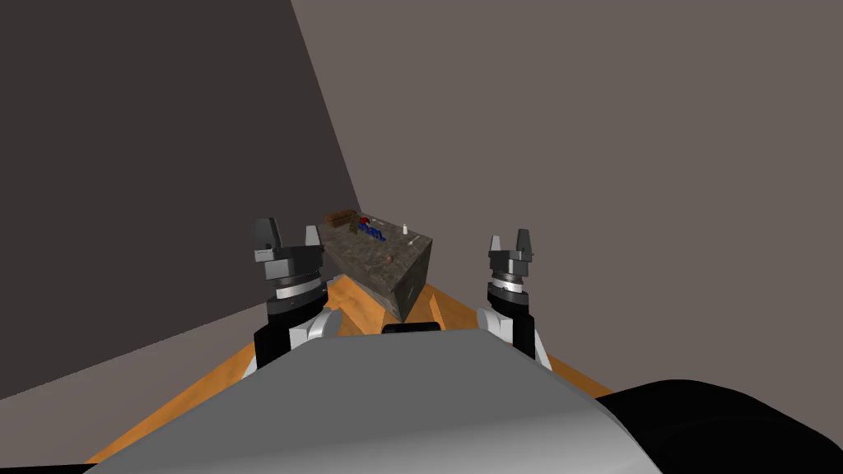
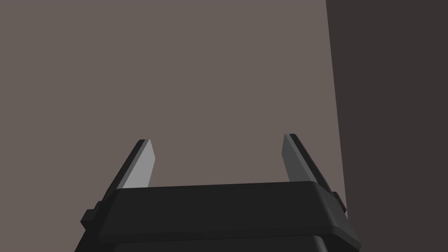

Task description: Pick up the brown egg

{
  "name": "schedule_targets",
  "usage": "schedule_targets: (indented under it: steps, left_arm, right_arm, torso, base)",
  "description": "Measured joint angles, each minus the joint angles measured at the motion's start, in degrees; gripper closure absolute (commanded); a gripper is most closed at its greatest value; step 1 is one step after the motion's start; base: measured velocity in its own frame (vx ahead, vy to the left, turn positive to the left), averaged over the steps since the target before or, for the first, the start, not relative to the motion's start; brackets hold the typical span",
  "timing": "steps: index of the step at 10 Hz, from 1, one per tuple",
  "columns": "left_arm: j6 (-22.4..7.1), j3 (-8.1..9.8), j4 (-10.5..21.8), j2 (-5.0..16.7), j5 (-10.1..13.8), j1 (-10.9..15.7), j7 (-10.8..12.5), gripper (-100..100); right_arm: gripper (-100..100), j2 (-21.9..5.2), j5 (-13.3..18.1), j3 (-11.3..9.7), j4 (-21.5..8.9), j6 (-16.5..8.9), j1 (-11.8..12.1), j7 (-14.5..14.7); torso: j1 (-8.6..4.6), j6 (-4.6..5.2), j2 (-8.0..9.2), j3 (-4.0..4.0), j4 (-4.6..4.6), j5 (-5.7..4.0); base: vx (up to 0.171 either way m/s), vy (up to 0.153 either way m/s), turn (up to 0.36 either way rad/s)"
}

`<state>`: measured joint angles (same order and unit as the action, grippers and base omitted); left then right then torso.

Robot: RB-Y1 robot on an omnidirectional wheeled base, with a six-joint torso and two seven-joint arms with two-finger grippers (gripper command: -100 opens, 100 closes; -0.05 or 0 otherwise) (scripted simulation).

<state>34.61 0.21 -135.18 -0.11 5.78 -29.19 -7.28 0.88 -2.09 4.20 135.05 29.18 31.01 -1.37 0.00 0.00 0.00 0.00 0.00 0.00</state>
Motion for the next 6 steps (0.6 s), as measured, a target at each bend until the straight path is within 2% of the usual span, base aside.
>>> schedule_targets:
  steps: [3, 6]
  left_arm:
    - [-2.1, -1.15, 0.3, 3.9, -0.2, -0.2, 0.7, -100]
    - [-5.5, -2.15, 0.9, 7.8, -0.1, -0.1, 1.9, -100]
  right_arm:
    - [0, 0.0, 0.0, 0.0, 0.0, 0.0, 0.0, 0.0]
    - [0, 0.0, 0.0, 0.0, 0.0, 0.0, 0.0, 0.0]
  torso:
    - [-0.10, 0.00, 0.08, 0.04, 0.02, -0.02]
    - [-0.13, 0.00, 0.14, 0.08, 0.03, -0.03]
  base:
    - [-0.024, -0.029, -0.002]
    - [-0.037, -0.036, -0.012]
